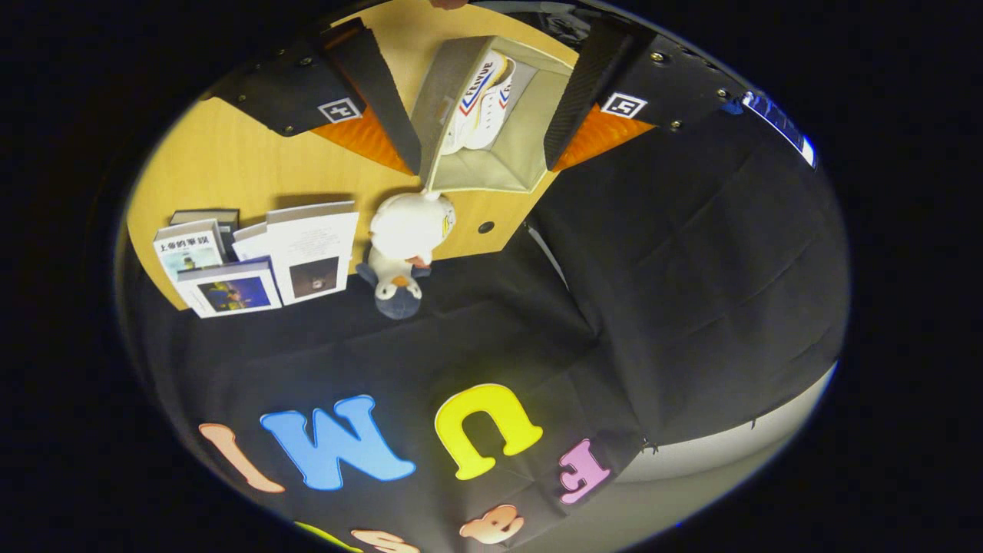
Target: Open the storage box then place both shoes into the box .Put the left shoe in first, then the right shoe, with the right side of both shoes facing outward in a uniform manner.
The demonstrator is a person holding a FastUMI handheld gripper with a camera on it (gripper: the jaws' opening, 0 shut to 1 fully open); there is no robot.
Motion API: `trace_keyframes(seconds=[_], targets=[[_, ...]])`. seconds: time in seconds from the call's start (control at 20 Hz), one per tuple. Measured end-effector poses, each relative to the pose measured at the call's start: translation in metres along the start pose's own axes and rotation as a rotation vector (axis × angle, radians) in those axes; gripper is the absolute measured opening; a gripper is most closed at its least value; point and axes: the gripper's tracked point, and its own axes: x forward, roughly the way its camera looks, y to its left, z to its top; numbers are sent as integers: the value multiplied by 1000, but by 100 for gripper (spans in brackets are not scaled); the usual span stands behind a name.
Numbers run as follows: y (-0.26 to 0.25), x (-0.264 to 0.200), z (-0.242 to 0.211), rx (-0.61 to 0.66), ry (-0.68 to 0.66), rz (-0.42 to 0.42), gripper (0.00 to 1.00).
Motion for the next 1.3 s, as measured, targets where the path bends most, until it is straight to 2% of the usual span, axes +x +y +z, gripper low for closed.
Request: trace_keyframes(seconds=[0.3,0.5,0.75,1.3], targets=[[-31,-63,54,-188,-157,-111,98],[-48,-96,74,-261,-230,-173,97],[-66,-121,82,-266,-305,-208,97],[-83,-143,94,-214,-374,-219,97]])
